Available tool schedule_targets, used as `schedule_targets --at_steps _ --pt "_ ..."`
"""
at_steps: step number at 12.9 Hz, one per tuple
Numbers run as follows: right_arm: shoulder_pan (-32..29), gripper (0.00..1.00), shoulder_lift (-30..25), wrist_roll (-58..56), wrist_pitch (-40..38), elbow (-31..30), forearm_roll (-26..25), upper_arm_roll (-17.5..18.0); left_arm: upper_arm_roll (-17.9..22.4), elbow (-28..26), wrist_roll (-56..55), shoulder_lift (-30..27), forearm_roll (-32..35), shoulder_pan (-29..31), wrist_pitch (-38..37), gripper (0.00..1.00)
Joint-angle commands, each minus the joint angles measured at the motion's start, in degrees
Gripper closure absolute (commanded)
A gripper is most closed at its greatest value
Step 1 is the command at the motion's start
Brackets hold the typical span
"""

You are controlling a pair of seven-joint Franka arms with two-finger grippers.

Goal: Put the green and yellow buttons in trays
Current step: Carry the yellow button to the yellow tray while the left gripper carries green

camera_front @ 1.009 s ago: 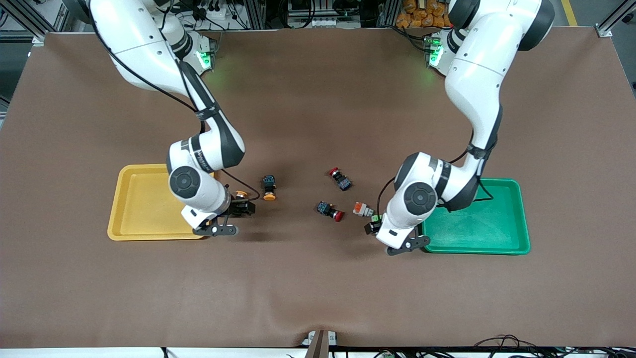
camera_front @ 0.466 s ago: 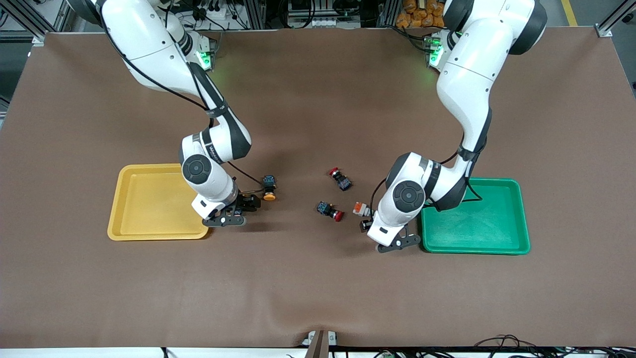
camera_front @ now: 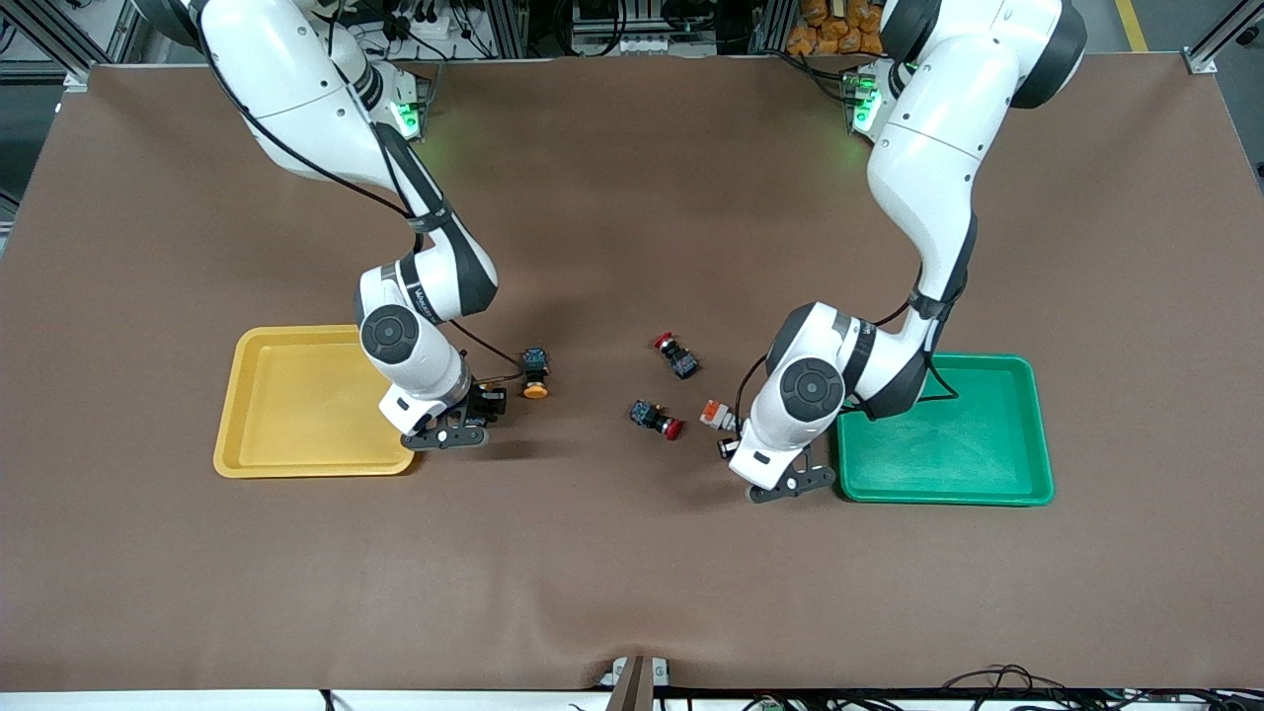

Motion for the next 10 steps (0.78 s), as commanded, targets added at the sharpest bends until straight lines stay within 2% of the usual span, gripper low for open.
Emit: schedule_targets --at_steps 1,3,6,8,10 --pt "0.0 1.0 -2.21 -0.65 -0.37 -1.73 -0.11 -0.18 0.98 0.47 -0.85 -5.06 1.28 0.75 -4.94 1.0" --pt "-0.87 1.0 -4.75 -0.91 -4.12 -1.21 -0.11 -0.18 0.98 0.47 -1.11 -10.24 1.28 3.72 -10.13 1.0" --pt "-3.59 1.0 -8.97 -4.59 -17.74 2.74 0.15 -0.1 0.98 0.29 -0.67 -14.74 1.46 11.45 -16.46 1.0" --pt "-5.53 1.0 -10.38 -8.63 -22.24 4.33 0.15 -0.18 0.98 -0.15 0.46 -14.92 1.46 16.11 -18.75 1.0" --pt "-9.12 1.0 -10.65 -16.34 -22.43 3.99 0.24 -0.18 0.9 -1.9 3.71 -14.14 1.46 20.86 -20.87 1.0"
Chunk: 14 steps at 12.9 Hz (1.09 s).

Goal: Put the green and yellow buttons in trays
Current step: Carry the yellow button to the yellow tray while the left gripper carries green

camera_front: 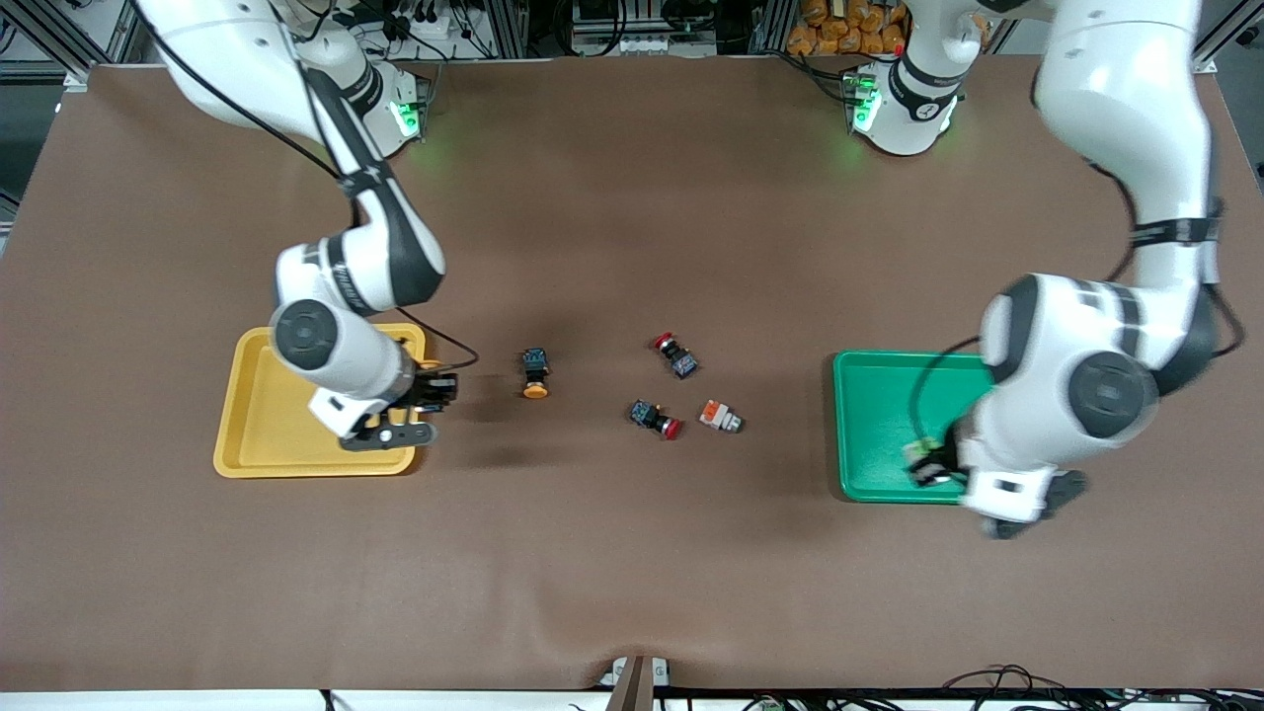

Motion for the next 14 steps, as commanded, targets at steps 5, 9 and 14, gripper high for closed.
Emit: schedule_targets --at_steps 5,9,14 --pt "-14.77 1.0 -0.13 -28.06 -0.5 -1.61 0.14 0.57 -0.8 -10.25 1.85 2.91 6.63 4.85 -1.67 1.0" --pt "-17.94 1.0 0.31 -32.99 -0.24 -2.84 0.14 0.57 -0.8 -11.57 1.85 4.5 11.82 5.99 -1.75 1.0" --pt "-19.0 1.0 3.91 -36.61 3.63 -2.75 0.05 0.48 -1.59 -10.35 1.59 -0.4 12.28 2.58 -2.55 0.0"
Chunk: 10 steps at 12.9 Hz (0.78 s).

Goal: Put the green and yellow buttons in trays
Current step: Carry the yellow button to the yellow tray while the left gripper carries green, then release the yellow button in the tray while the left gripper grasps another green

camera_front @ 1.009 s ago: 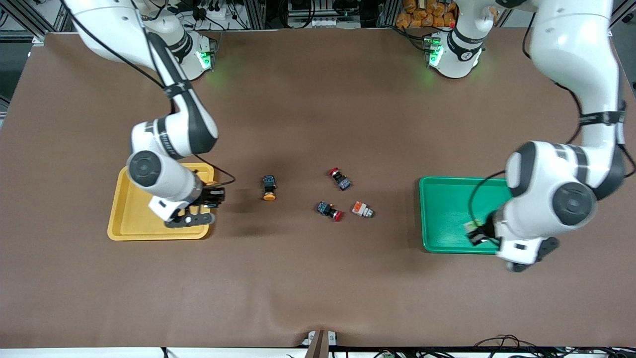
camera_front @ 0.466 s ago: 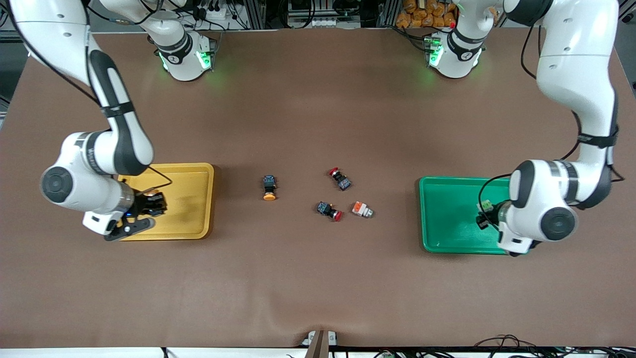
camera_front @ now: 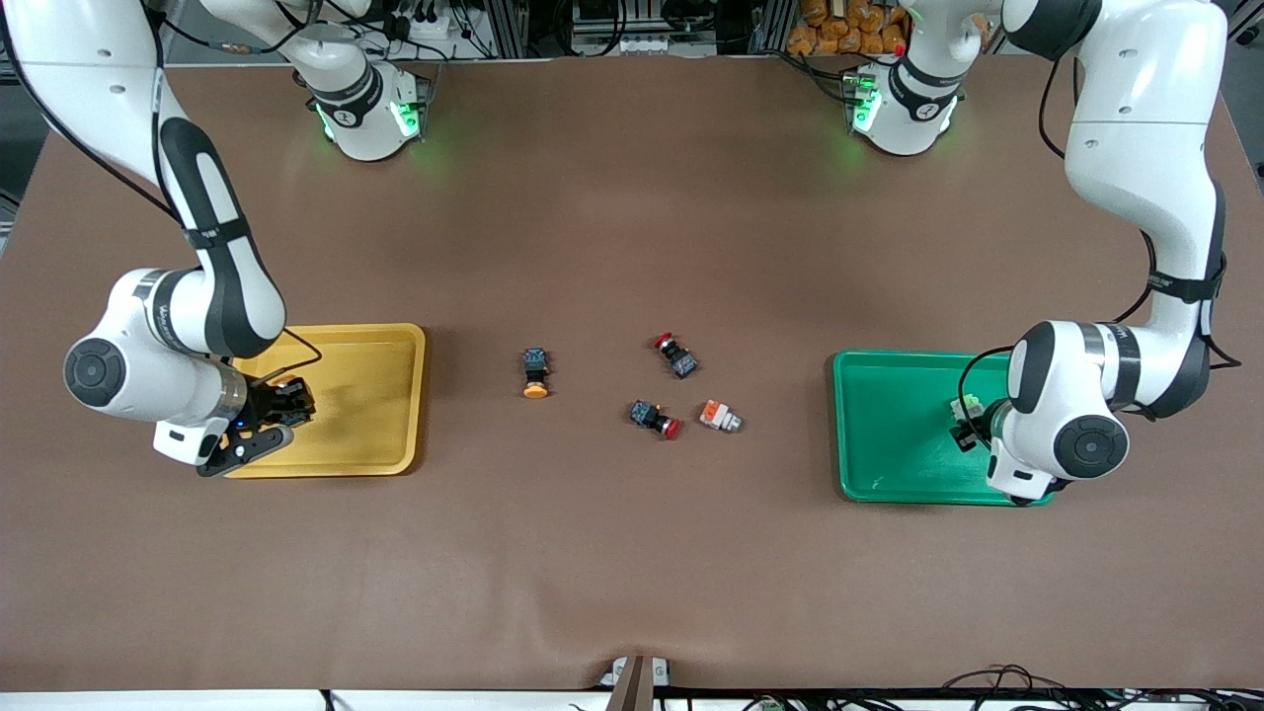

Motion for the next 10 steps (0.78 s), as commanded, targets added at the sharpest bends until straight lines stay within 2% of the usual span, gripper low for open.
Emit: schedule_targets --at_steps 1,4,6,8,9,10 --pt "-0.35 1.0 1.79 -0.14 2.35 0.06 -0.05 0.87 -0.93 0.53 -1.04 -6.39 0.2 -3.84 -1.86 0.0" --pt "-0.17 1.0 4.96 -0.13 6.75 -0.02 -0.05 0.87 -7.77 2.73 -6.46 -9.13 -4.64 -4.38 -4.24 0.0" --pt "0.44 1.0 5.49 -0.13 7.2 -0.03 -0.14 0.87 -12.34 3.09 -17.33 -8.52 -4.21 -5.6 -4.24 0.0" --pt "0.79 0.99 6.81 -0.66 8.6 -0.03 -0.23 0.87 -12.8 3.09 -23.17 -6.94 -3.95 -9.63 -4.15 0.0" --pt "0.8 0.38 6.81 -0.92 8.78 -0.03 -0.31 0.87 -12.72 3.18 -25.28 -5.8 -4.03 -12.09 -3.63 0.0" --pt "0.71 0.0 6.81 -0.92 8.69 -0.03 -0.49 0.87 -12.46 3.53 -28.34 -4.49 -3.95 -13.77 -2.67 0.0"
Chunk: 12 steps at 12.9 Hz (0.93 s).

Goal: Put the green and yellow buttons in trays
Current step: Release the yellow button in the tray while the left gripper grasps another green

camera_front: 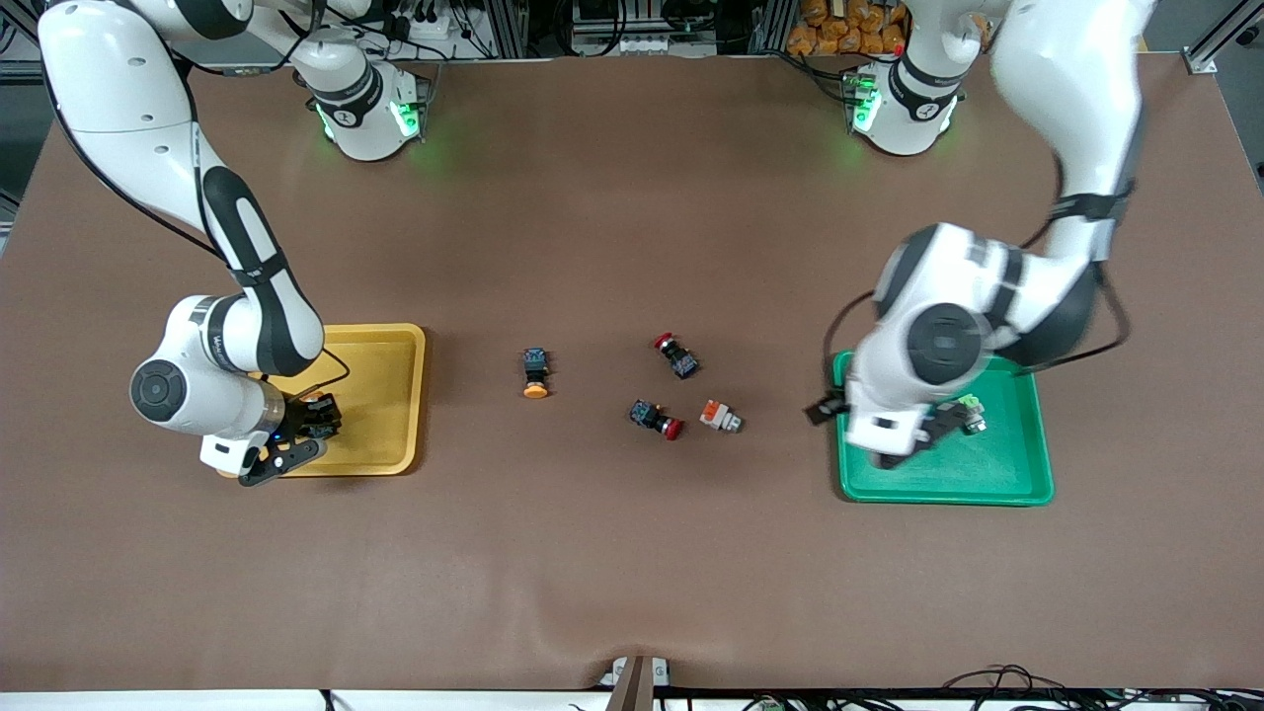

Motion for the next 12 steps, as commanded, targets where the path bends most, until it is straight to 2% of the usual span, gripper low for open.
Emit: schedule_targets --at_steps 1,5,9,12 --pt "-0.07 0.0 0.29 -1.05 0.63 0.08 -0.45 0.06 0.47 1.61 -6.75 3.82 -0.09 -3.39 2.17 0.0" --pt "-0.07 0.0 -0.76 -1.58 -2.16 0.26 -0.45 0.14 0.39 1.62 -18.34 8.04 -0.35 -5.5 8.23 0.0" --pt "0.2 0.0 -6.56 0.0 -12.18 1.74 -0.27 0.32 0.56 1.62 -29.79 11.48 -0.09 -6.64 16.76 0.0" --pt "3.7 0.0 -9.46 7.89 -18.67 4.73 -0.45 0.23 1.09 1.62 -35.15 13.76 0.09 -7.61 20.54 0.0"
